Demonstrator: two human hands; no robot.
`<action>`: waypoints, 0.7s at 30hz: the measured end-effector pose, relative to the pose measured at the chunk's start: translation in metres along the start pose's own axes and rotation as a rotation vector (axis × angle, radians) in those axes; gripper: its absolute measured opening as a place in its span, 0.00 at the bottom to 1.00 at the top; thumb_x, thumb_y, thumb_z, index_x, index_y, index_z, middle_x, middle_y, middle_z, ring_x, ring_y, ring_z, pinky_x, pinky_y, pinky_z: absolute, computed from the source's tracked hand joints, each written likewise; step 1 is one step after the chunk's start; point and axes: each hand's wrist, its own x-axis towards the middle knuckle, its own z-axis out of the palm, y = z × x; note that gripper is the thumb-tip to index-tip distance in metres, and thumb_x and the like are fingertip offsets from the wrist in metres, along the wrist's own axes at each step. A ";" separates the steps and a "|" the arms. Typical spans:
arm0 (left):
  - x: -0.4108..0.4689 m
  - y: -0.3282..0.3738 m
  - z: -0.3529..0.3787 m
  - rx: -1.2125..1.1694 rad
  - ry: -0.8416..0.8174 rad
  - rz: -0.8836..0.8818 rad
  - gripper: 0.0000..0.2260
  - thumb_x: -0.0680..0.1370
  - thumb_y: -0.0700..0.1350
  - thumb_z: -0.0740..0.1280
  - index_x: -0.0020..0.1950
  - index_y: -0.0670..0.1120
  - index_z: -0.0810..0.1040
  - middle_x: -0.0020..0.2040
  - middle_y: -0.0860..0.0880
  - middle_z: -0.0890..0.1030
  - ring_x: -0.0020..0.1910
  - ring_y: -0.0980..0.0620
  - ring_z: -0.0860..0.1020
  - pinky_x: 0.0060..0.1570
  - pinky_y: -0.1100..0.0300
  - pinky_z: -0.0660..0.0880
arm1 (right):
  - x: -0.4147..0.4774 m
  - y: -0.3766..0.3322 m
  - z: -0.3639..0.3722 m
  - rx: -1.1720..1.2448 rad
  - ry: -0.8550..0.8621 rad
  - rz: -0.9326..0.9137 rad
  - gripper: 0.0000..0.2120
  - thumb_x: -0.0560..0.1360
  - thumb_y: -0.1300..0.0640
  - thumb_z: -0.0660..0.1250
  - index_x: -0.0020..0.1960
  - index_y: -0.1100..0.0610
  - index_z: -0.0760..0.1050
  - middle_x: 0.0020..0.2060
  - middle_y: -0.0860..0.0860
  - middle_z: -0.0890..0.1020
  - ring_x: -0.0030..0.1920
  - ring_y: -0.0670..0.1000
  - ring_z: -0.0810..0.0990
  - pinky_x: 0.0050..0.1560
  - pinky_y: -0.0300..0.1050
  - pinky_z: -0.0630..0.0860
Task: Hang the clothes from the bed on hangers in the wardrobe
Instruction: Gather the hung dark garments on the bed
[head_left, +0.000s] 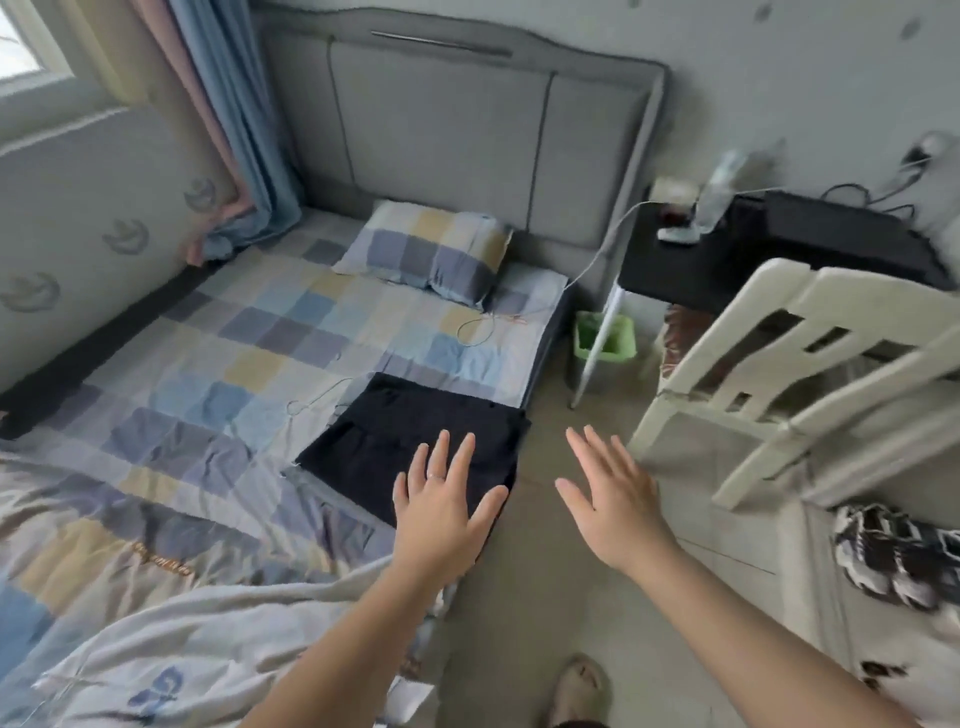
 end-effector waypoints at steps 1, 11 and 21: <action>0.015 0.024 0.011 0.006 -0.021 0.045 0.32 0.80 0.68 0.52 0.81 0.61 0.46 0.82 0.55 0.44 0.81 0.50 0.41 0.77 0.45 0.42 | 0.003 0.026 -0.009 0.004 0.010 0.040 0.29 0.81 0.40 0.52 0.79 0.42 0.48 0.79 0.44 0.50 0.79 0.52 0.48 0.74 0.58 0.52; 0.140 0.259 0.122 0.020 -0.289 0.410 0.31 0.80 0.67 0.54 0.81 0.61 0.50 0.82 0.56 0.51 0.81 0.51 0.46 0.78 0.46 0.46 | 0.011 0.252 -0.097 0.038 0.137 0.358 0.29 0.78 0.37 0.47 0.77 0.44 0.54 0.76 0.43 0.60 0.77 0.51 0.57 0.73 0.56 0.56; 0.230 0.482 0.183 0.057 -0.446 0.953 0.31 0.80 0.68 0.51 0.81 0.60 0.51 0.82 0.55 0.53 0.81 0.50 0.47 0.77 0.45 0.45 | 0.000 0.382 -0.185 0.023 0.408 0.705 0.31 0.75 0.38 0.45 0.74 0.47 0.64 0.71 0.43 0.69 0.73 0.49 0.64 0.71 0.56 0.60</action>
